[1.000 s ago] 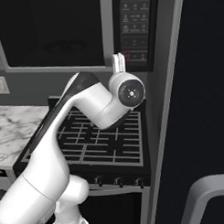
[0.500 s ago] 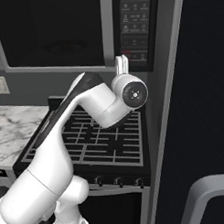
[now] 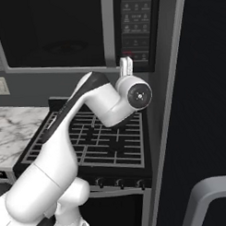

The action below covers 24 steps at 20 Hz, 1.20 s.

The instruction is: Transport the chicken drumstick from the fridge to the microwave and turn on the microwave.

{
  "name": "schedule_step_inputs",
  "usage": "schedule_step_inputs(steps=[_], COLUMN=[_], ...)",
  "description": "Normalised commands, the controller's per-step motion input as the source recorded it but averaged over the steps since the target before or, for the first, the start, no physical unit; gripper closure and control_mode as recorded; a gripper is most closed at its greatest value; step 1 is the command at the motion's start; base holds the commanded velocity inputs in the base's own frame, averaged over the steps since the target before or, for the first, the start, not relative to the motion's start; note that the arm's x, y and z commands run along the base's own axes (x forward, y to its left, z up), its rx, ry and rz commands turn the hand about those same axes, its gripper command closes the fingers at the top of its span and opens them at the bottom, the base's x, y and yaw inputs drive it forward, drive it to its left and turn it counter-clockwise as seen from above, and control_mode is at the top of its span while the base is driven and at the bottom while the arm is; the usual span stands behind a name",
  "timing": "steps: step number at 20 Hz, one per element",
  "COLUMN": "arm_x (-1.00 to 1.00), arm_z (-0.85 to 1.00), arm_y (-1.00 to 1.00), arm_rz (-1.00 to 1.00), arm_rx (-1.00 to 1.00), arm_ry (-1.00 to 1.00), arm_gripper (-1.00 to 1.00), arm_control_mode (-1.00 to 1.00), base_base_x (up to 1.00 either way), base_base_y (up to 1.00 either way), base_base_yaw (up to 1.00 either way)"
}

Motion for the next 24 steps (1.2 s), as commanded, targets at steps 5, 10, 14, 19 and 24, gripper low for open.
schedule_step_inputs(steps=[5, 10, 14, 19, 24], arm_x=[0.11, 0.13, 0.16, 0.17, 0.16], arm_z=[-0.12, -0.06, -0.01, 0.00, 0.00], arm_y=[-0.06, -0.04, -0.03, -0.05, -0.11], arm_rz=[0.00, 0.00, 0.00, 0.00, 0.00], arm_rx=[0.02, 0.00, 0.00, 0.00, 0.00], arm_ry=[0.00, 0.00, 0.00, 0.00, 0.00], arm_gripper=[-1.00, -1.00, -1.00, -1.00, -1.00], arm_control_mode=[-1.00, -1.00, -1.00, -1.00, -1.00], base_base_x=[0.00, 0.00, 0.00, 0.00, 0.00], base_base_y=[0.00, 0.00, 0.00, 0.00, 0.00], base_base_yaw=[0.00, 0.00, 0.00, 0.00, 0.00])
